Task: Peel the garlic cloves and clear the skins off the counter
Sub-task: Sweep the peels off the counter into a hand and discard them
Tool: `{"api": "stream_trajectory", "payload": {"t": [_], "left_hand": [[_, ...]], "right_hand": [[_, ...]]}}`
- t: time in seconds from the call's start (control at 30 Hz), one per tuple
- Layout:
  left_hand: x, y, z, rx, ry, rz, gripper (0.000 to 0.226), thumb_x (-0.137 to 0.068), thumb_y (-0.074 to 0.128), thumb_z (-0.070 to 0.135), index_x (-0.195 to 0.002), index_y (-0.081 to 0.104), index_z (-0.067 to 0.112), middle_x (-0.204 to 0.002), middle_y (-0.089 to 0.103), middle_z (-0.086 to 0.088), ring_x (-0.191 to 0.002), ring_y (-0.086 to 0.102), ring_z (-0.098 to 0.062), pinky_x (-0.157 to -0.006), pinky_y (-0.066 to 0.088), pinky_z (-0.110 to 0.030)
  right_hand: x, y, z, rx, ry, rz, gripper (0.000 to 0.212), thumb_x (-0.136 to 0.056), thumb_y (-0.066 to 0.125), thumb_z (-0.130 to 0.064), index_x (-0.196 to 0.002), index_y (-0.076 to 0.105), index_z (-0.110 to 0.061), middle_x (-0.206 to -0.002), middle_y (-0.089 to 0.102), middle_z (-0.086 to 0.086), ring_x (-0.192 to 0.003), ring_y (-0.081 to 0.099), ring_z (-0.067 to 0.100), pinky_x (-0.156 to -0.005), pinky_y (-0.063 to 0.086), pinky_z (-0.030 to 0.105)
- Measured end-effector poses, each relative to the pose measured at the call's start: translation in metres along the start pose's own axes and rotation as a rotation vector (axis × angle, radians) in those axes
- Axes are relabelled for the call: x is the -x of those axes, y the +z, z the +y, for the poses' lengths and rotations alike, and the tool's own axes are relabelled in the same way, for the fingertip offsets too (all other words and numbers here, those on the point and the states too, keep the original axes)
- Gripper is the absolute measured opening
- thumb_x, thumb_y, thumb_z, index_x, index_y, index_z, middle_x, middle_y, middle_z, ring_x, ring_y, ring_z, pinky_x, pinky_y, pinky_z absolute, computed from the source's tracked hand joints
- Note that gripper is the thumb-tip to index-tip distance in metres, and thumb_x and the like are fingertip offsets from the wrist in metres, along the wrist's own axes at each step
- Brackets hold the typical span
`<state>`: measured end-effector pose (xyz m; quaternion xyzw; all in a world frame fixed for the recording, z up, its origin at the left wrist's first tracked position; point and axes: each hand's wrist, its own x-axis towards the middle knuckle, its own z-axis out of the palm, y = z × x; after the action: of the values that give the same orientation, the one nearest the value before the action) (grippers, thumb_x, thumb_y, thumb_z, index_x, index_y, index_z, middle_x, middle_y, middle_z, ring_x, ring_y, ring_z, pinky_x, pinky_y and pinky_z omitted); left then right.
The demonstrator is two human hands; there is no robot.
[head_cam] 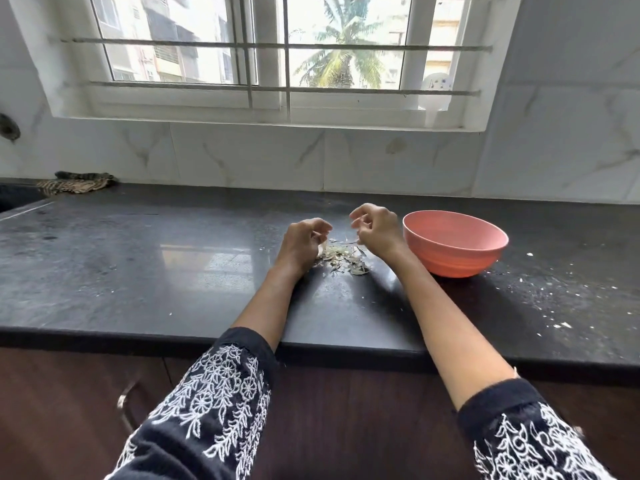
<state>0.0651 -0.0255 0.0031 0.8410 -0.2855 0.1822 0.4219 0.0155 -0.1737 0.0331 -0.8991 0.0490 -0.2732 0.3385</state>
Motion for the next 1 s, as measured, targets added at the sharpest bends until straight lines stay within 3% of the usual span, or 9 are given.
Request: {"api": "stream_trajectory", "payload": {"t": [0.07,0.13,0.23,0.37,0.5,0.63,0.73,0.83,1.0], "left_hand": [[0.000,0.000,0.001,-0.021,0.004,0.045,0.028,-0.086,0.049,-0.014,-0.103,0.067,-0.002,-0.104,0.067,-0.017,-0.088,0.061,-0.019,-0.072,0.041,-0.003],[-0.001,0.000,-0.001,-0.046,-0.001,0.087,0.021,-0.089,0.052,-0.005,-0.102,0.068,0.000,-0.102,0.067,-0.017,-0.093,0.063,-0.026,-0.078,0.045,-0.021],[-0.002,-0.001,-0.001,-0.063,-0.025,0.107,0.016,-0.092,0.055,0.011,-0.090,0.068,0.003,-0.088,0.070,-0.014,-0.084,0.063,-0.029,-0.073,0.047,-0.033],[0.000,-0.001,-0.001,-0.085,-0.069,0.076,0.014,-0.091,0.057,0.017,-0.092,0.067,0.007,-0.088,0.070,-0.011,-0.082,0.064,-0.026,-0.072,0.047,-0.030],[0.001,-0.001,-0.003,-0.098,-0.160,-0.147,0.035,-0.086,0.064,0.034,-0.114,0.060,0.013,-0.103,0.068,-0.007,-0.094,0.062,-0.021,-0.085,0.049,-0.033],[0.001,-0.003,-0.003,-0.249,-0.105,-0.267,0.021,-0.087,0.063,0.029,-0.106,0.067,0.022,-0.109,0.066,-0.003,-0.103,0.060,-0.022,-0.084,0.047,-0.032],[0.001,-0.002,-0.003,-0.228,-0.088,-0.228,0.014,-0.086,0.063,0.020,-0.099,0.070,0.018,-0.106,0.067,-0.006,-0.100,0.060,-0.023,-0.085,0.048,-0.035],[0.001,0.000,-0.001,-0.179,-0.047,-0.163,0.013,-0.084,0.063,0.007,-0.093,0.072,0.012,-0.100,0.069,-0.010,-0.095,0.062,-0.024,-0.081,0.048,-0.031],[0.000,0.000,-0.001,-0.063,-0.022,-0.089,0.027,-0.081,0.057,-0.008,-0.090,0.073,0.011,-0.091,0.071,-0.011,-0.084,0.065,-0.022,-0.076,0.050,-0.028]], "right_hand": [[-0.002,-0.002,0.002,-0.015,0.000,0.062,0.028,-0.084,0.044,0.002,-0.100,0.065,-0.006,-0.095,0.070,0.011,-0.082,0.065,0.028,-0.080,0.053,0.037],[-0.004,-0.001,0.003,-0.071,0.015,0.078,0.029,-0.085,0.041,0.002,-0.103,0.064,-0.005,-0.093,0.069,0.012,-0.084,0.066,0.030,-0.082,0.053,0.043],[-0.004,0.002,0.002,-0.124,0.034,0.068,0.018,-0.090,0.049,-0.007,-0.099,0.065,-0.008,-0.085,0.070,0.008,-0.079,0.067,0.028,-0.080,0.054,0.045],[-0.001,-0.001,0.002,-0.042,0.014,-0.014,0.011,-0.086,0.065,-0.019,-0.091,0.071,-0.011,-0.086,0.071,0.005,-0.080,0.067,0.020,-0.069,0.049,0.021],[0.003,-0.010,0.005,0.072,0.099,-0.250,0.039,-0.070,0.079,-0.041,-0.099,0.067,-0.017,-0.085,0.064,-0.001,-0.080,0.060,0.012,-0.061,0.042,0.016],[0.006,-0.009,0.001,0.134,0.106,-0.506,0.038,-0.066,0.084,-0.029,-0.099,0.069,-0.014,-0.079,0.059,-0.001,-0.071,0.054,0.009,-0.053,0.041,0.014],[0.007,-0.001,0.000,0.100,0.047,-0.448,0.020,-0.072,0.080,-0.016,-0.087,0.072,-0.007,-0.064,0.056,-0.003,-0.055,0.049,0.005,-0.043,0.036,0.007],[0.005,0.004,0.001,0.136,0.000,-0.355,0.011,-0.075,0.073,-0.003,-0.086,0.072,-0.003,-0.066,0.058,0.000,-0.058,0.050,0.009,-0.042,0.034,0.004],[0.001,0.005,0.002,0.034,-0.031,-0.196,0.022,-0.076,0.062,0.010,-0.086,0.073,-0.007,-0.073,0.061,0.004,-0.059,0.049,0.006,-0.047,0.036,0.005]]}}
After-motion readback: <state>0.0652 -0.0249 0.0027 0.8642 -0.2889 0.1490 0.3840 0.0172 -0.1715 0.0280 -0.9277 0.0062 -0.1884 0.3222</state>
